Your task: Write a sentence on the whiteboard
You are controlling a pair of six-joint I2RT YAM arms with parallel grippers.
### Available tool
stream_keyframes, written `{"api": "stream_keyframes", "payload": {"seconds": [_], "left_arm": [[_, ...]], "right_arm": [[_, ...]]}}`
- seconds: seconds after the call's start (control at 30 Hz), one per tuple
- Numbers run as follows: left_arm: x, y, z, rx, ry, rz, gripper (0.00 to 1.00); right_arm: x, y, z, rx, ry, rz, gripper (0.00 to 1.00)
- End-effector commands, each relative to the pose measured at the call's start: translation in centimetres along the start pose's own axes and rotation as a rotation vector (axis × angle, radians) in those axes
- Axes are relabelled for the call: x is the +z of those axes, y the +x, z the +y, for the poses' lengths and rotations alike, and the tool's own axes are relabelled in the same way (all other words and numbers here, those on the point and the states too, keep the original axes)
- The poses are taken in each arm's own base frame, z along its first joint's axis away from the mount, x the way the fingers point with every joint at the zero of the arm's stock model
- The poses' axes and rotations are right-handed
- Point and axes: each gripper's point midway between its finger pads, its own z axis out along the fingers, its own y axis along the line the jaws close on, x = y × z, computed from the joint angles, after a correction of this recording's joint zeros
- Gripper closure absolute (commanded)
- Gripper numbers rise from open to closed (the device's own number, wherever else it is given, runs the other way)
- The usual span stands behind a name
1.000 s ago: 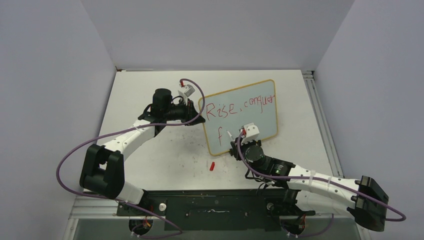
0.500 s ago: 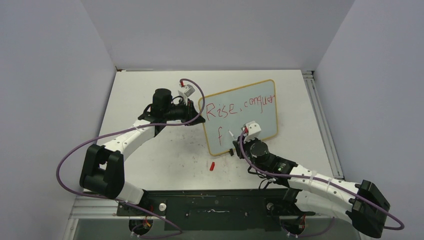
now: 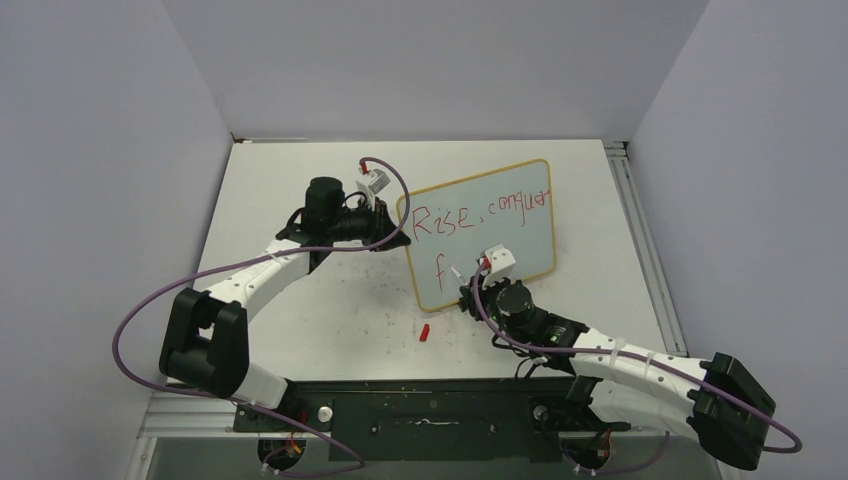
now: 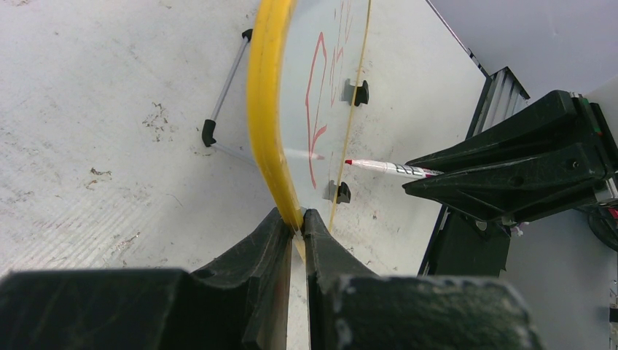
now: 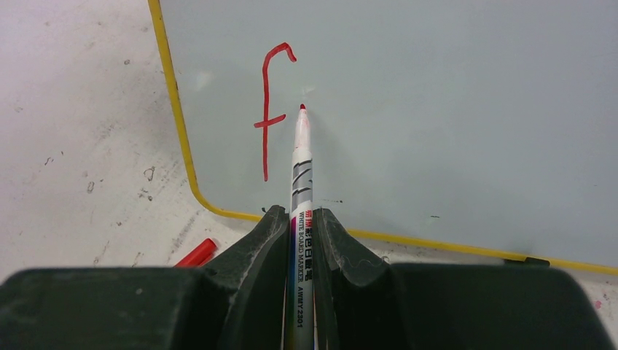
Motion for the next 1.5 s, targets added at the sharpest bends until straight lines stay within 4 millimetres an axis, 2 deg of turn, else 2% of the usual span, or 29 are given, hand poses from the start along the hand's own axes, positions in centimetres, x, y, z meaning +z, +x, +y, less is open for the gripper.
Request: {"api": "stream_keyframes", "payload": {"seconds": [0.0,0.37,0.67,0.97,1.23,1.47], "left_arm": [[-0.6,-2.8,-1.2,0.091,0.023,-0.064,1.00],[-0.6,-2.8,-1.2,0.091,0.026,-0.064,1.00],[-0.6,-2.9,-1.2,0.091,0.026,-0.065,1.00],[-0.6,-2.9,-1.2,0.091,0.027,-0.065,1.00],[-0.7,-2.9,-1.3,0.092,0.027,-0.066,1.00],[-0.7,-2.9,-1.3,0.091,0.027,-0.066,1.00]], "right_arm": [[0.2,-0.8,0.9,0.019,-0.032,-0.036,0.95],[0.8,0.4,1.1,0.010,-0.029,0.001,0.95],[0.4,0.9,-0.3,0.023,0.045,0.017,0.95],[0.0,0.0,-1.0,0.026,0.083,-0.012,0.95],[0.9,-1.6,0.0,0.003,0.054,-0.041,0.95],[1.5,-1.7,0.5,-0.009,0.037,-0.042,0.95]]}}
